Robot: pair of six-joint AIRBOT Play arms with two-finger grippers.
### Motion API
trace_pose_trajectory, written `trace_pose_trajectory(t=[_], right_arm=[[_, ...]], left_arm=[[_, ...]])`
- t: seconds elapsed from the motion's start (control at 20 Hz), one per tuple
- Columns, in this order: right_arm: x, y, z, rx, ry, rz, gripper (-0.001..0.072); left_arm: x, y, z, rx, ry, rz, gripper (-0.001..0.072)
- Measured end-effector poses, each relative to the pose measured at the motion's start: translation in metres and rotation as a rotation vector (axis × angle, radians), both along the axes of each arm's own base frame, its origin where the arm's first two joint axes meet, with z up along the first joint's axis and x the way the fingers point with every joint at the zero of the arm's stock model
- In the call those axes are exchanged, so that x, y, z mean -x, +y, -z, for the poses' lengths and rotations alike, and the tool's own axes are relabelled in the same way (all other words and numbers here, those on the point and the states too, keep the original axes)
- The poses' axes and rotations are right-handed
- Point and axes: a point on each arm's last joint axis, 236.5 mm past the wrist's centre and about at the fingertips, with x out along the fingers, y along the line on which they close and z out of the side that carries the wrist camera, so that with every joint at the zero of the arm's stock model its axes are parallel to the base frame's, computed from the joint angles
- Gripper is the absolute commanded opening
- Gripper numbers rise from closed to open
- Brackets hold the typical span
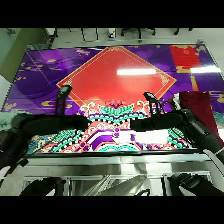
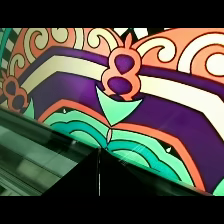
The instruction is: Fold the shirts.
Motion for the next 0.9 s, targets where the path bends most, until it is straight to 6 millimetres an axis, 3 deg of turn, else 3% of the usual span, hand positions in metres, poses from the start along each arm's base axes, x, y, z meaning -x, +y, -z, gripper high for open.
trace_pose_trajectory(t=[0.05, 0.1, 0.3, 0.4, 0.45, 0.6, 0.75, 0.9], right_arm=[[0.0, 0.0, 0.0, 0.0, 0.0, 0.0, 0.0022], [0.0, 0.0, 0.0, 0.0, 0.0, 0.0, 0.0022], [0.0, 0.0, 0.0, 0.0, -0.001, 0.0, 0.0022], [0.0, 0.0, 0.0, 0.0, -0.001, 0.0, 0.0022], [0.0, 0.0, 0.0, 0.0, -0.001, 0.0, 0.0022], [0.0, 0.0, 0.0, 0.0, -0.001, 0.0, 0.0022], [0.0, 0.0, 0.0, 0.0, -0.001, 0.0, 0.0022], [0.0, 0.0, 0.0, 0.0, -0.001, 0.0, 0.0022]], left_arm=[[-0.013, 0.025, -0.004, -0.073, -0.033, -0.042, 0.0174], [-0.025, 0.051, -0.008, -0.142, -0.06, -0.089, 0.0654], [-0.065, 0.175, -0.031, -0.4, -0.145, -0.346, 0.0681], [-0.074, 0.231, -0.029, -0.484, -0.134, -0.467, 0.0681], [-0.078, 0.267, -0.021, -0.533, -0.107, -0.533, 0.0681], [-0.083, 0.341, 0.019, -0.644, 0.002, -0.615, 0.0681], [-0.077, 0.397, 0.07, -0.725, 0.135, -0.643, 0.0681], [-0.072, 0.431, 0.117, -0.747, 0.221, -0.653, 0.0679]])
